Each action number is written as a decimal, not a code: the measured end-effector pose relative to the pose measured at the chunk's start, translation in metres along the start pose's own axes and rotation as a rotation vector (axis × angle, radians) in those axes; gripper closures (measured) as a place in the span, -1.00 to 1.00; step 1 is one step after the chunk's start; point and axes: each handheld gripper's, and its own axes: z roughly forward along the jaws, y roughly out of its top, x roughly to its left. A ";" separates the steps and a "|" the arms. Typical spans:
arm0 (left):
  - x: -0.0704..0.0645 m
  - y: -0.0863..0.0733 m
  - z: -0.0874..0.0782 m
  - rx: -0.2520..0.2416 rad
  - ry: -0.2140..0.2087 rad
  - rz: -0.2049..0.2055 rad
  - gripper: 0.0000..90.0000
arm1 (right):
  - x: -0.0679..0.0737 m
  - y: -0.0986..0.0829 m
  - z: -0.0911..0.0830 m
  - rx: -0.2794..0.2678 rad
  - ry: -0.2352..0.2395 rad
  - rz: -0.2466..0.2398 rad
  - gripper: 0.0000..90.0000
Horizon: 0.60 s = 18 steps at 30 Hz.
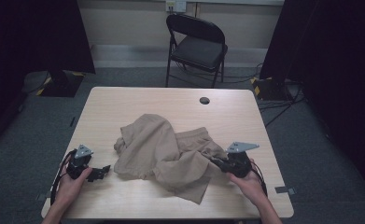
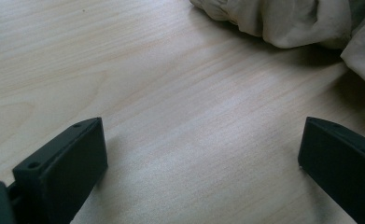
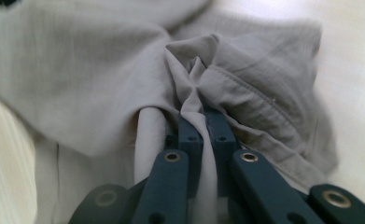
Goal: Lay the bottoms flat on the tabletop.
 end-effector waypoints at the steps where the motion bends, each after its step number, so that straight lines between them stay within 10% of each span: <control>1: 0.000 0.000 0.000 0.000 0.000 0.000 -0.99 | 0.000 -0.008 0.000 0.009 -0.001 0.009 0.94; 6: 0.000 0.000 0.000 0.000 0.000 0.001 -0.99 | 0.002 -0.048 0.010 0.059 -0.028 0.040 0.95; 11: 0.000 0.000 0.000 0.000 0.000 0.000 -0.99 | 0.006 -0.048 0.011 0.060 -0.048 0.007 0.93; 18: 0.000 0.000 0.000 0.000 -0.003 0.002 -0.99 | 0.008 -0.043 -0.001 0.013 -0.046 0.010 0.08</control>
